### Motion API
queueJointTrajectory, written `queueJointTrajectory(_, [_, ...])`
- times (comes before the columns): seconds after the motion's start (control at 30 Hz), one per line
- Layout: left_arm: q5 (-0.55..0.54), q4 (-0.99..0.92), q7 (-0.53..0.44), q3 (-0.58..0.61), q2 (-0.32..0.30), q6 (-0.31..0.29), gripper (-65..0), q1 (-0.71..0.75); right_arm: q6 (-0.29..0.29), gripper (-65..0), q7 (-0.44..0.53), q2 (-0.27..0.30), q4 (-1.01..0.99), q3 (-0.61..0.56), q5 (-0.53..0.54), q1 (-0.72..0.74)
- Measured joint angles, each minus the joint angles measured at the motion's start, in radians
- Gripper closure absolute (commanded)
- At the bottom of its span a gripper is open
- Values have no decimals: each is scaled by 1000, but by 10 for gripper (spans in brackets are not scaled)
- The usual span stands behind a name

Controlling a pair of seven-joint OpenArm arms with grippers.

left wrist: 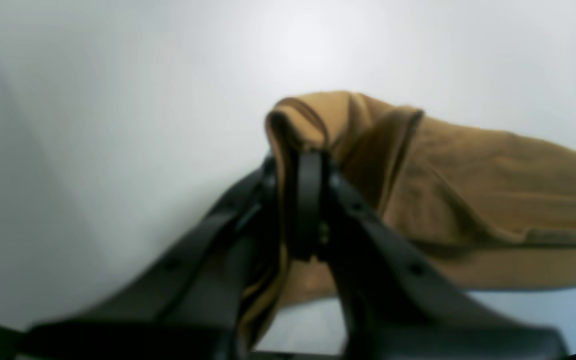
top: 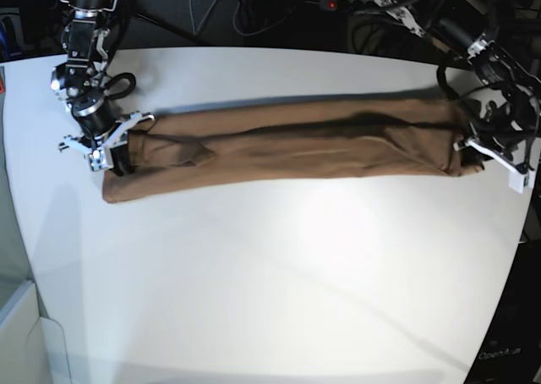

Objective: Fold the T-shirt properly
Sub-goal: 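Carry the strip end with the left gripper toward the right gripper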

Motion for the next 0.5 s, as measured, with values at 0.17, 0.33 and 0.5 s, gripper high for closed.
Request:
queueJointTrajectory(0.17, [-160,-16,-14,1,-41,0,-26,17,1,-78,0,0,0,-3,0,1])
queueJointTrajectory(0.33, [-204,-17,-5,21,-32,0,-26,40,-3,-78,0,0,0,-6,0,1])
queueJointTrajectory(0.5, [-232,-12,-6,51,19,0,-25,39,-3,-78,0,0,0,-6,0,1])
